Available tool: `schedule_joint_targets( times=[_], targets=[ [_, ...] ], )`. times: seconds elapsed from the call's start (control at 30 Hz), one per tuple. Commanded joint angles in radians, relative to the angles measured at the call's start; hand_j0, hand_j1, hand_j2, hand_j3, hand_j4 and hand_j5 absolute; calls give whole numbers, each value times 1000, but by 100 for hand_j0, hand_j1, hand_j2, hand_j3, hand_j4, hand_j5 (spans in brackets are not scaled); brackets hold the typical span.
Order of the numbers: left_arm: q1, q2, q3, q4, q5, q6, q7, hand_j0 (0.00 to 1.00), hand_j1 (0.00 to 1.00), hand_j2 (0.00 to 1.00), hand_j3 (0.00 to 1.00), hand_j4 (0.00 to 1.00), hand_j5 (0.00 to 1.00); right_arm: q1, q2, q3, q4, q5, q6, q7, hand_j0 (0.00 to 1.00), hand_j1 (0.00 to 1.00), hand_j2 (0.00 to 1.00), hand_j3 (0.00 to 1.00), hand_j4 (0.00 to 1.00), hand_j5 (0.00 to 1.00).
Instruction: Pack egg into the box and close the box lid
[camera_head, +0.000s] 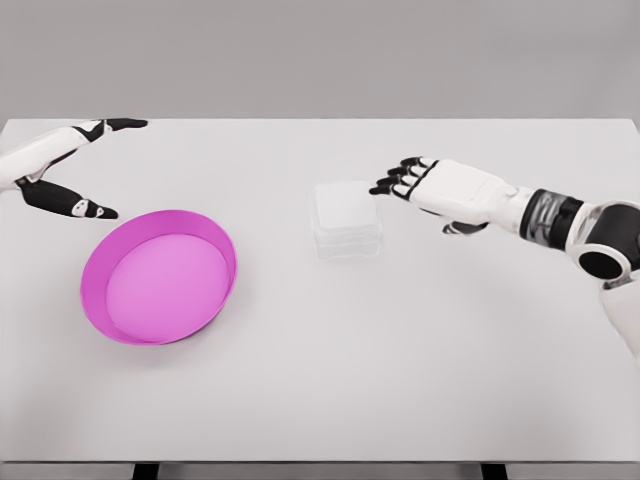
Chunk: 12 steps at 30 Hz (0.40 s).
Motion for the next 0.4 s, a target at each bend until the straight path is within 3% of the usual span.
schedule_joint_targets(
  times=[0.0,0.1,0.37],
  targets=[
    [0,1,3,12,8,3,0,100,100,100,100,100,100,2,-3,-41,-23,-68,3,-1,100,100,100,100,100,100],
    [0,2,5,16,7,3,0,100,100,100,100,100,100,57,-5,-252,-7,-151,3,-1,100,100,100,100,100,100],
    [3,4,3,12,2,3,0,100,100,100,100,100,100,75,-24,-279,25,-152,3,-1,100,100,100,100,100,100]
  ],
)
